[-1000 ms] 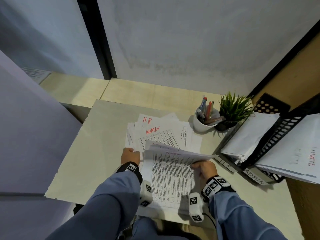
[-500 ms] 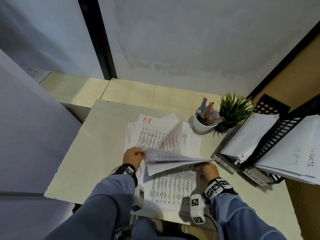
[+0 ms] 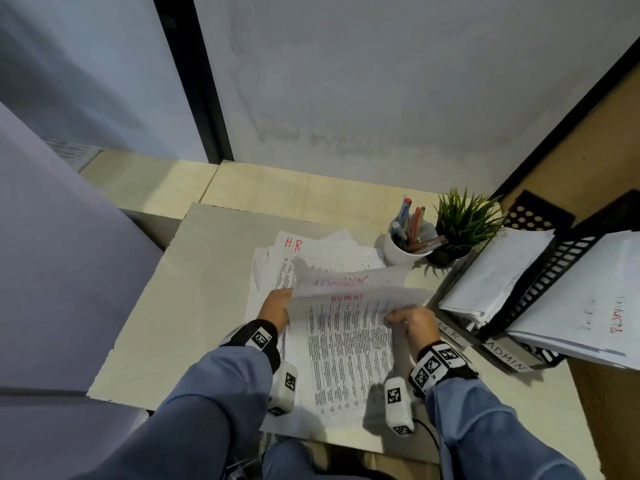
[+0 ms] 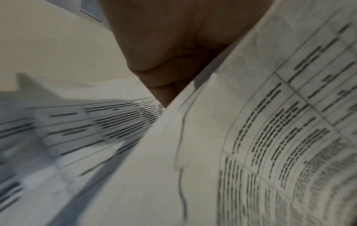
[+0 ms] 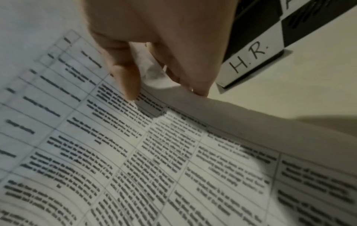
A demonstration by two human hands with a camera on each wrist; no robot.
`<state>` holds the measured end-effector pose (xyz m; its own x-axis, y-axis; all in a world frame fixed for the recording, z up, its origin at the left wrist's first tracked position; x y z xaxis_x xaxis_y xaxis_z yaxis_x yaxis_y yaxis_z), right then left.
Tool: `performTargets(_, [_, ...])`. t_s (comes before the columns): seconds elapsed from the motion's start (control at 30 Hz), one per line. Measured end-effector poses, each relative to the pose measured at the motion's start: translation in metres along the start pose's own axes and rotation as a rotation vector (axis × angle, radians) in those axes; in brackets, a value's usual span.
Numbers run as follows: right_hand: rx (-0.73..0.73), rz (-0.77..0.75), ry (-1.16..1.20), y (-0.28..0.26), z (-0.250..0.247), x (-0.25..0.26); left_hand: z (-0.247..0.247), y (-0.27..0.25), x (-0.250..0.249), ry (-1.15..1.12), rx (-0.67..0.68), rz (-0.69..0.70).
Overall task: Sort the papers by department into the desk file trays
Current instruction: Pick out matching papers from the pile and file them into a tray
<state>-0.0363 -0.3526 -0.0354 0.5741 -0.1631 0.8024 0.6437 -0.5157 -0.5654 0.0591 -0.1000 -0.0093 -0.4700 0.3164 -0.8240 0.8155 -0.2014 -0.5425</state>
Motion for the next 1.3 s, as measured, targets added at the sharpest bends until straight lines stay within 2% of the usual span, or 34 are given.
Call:
performTargets(0.07, [-0.021,-0.031,0.066,0.005,-0.004,0.01,0.003,-0.006,-0.007,-0.179,0.014,-0.039])
performTargets(0.17, [-0.033,-0.09,0.183,0.003,-0.009,0.033,0.012,-0.012,-0.021,-0.408,0.118,-0.005])
performTargets(0.2, [-0.036,-0.113,0.216,-0.001,-0.01,0.044,0.014,-0.015,-0.029,-0.386,0.148,0.022])
performTargets(0.27, [-0.031,-0.185,0.255,-0.011,-0.01,0.066,0.019,-0.023,-0.049,-0.276,0.179,0.166])
performTargets(0.33, [-0.025,-0.269,0.232,-0.024,-0.01,0.086,0.021,-0.032,-0.068,-0.213,0.121,0.305])
performTargets(0.43, [-0.036,-0.392,0.215,-0.052,-0.012,0.109,0.011,-0.042,-0.084,-0.144,-0.077,0.476])
performTargets(0.5, [-0.025,-0.463,0.227,-0.069,-0.013,0.116,0.009,-0.047,-0.085,-0.179,-0.096,0.525])
performTargets(0.6, [0.028,-0.443,0.207,-0.079,-0.003,0.098,0.015,-0.046,-0.068,-0.006,-0.073,0.515])
performTargets(0.67, [0.025,-0.394,0.123,-0.075,0.007,0.076,0.017,-0.04,-0.048,0.028,-0.056,0.422])
performTargets(0.77, [-0.002,-0.353,0.053,-0.068,0.011,0.066,0.018,-0.037,-0.038,0.13,-0.117,0.382])
performTargets(0.9, [-0.015,-0.369,0.087,-0.064,0.004,0.088,0.017,-0.042,-0.049,-0.07,-0.125,0.321])
performTargets(1.07, [-0.02,-0.206,-0.05,-0.058,0.008,0.056,0.032,-0.041,-0.031,-0.009,-0.041,0.218])
performTargets(1.2, [-0.123,-0.317,0.07,-0.071,-0.033,0.084,0.055,-0.06,-0.069,0.069,0.093,0.302])
performTargets(1.3, [-0.366,-0.551,0.037,-0.09,-0.102,0.127,0.082,-0.083,-0.119,0.186,0.198,0.44])
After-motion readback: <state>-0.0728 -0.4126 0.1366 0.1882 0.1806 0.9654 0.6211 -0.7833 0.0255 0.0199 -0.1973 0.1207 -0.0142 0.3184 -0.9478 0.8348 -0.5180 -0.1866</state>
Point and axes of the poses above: each hand's wrist, its own y-axis towards the middle knuckle, its own z-axis out of the palm, x = y × z, the point moved 7 cm from there along y, towards the middle knuckle, and after that the axes turned 3 degrees about -y, right-handed, at the moved point
